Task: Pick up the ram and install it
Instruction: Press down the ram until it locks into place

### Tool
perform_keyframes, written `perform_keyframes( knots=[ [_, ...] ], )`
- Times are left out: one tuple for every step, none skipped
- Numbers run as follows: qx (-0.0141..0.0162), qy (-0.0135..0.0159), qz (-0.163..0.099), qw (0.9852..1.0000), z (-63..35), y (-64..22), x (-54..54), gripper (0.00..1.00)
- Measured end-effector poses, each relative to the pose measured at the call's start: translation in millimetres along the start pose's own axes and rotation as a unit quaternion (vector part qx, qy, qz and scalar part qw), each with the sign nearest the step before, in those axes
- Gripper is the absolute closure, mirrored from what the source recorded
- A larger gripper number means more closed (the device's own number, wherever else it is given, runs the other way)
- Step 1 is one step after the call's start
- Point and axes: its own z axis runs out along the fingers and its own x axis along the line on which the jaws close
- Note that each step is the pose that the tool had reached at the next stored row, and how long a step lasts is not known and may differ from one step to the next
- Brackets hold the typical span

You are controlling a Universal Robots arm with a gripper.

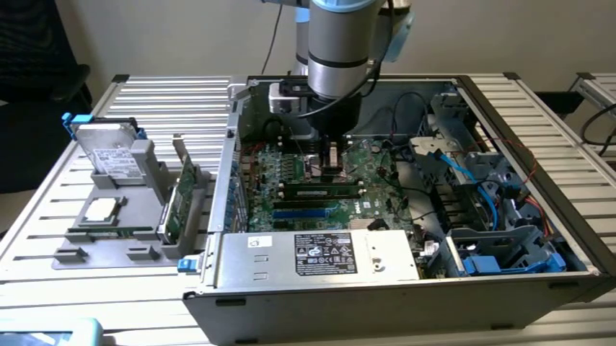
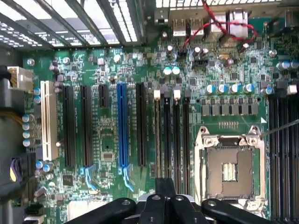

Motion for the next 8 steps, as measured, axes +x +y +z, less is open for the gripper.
perform_keyframes(
  knots=[
    [0.0000,-0.0001,0.000,1.0000,0.1,3.9,0.2,0.89],
    [0.0000,-0.0001,0.000,1.0000,0.0,7.4,0.3,0.89],
    [0.0000,-0.0001,0.000,1.0000,0.0,10.7,0.5,0.89],
    [0.0001,-0.0001,0.000,1.0000,0.0,13.9,0.6,0.89],
    [0.0001,-0.0001,0.000,1.0000,0.0,17.1,0.7,0.89],
    [0.0001,-0.0001,0.000,1.0000,0.1,20.1,0.8,0.89],
    [0.0001,-0.0001,0.000,1.0000,0.1,23.0,0.9,0.89],
    [0.0001,-0.0001,0.000,1.0000,0.2,25.9,1.0,0.89]
  ],
)
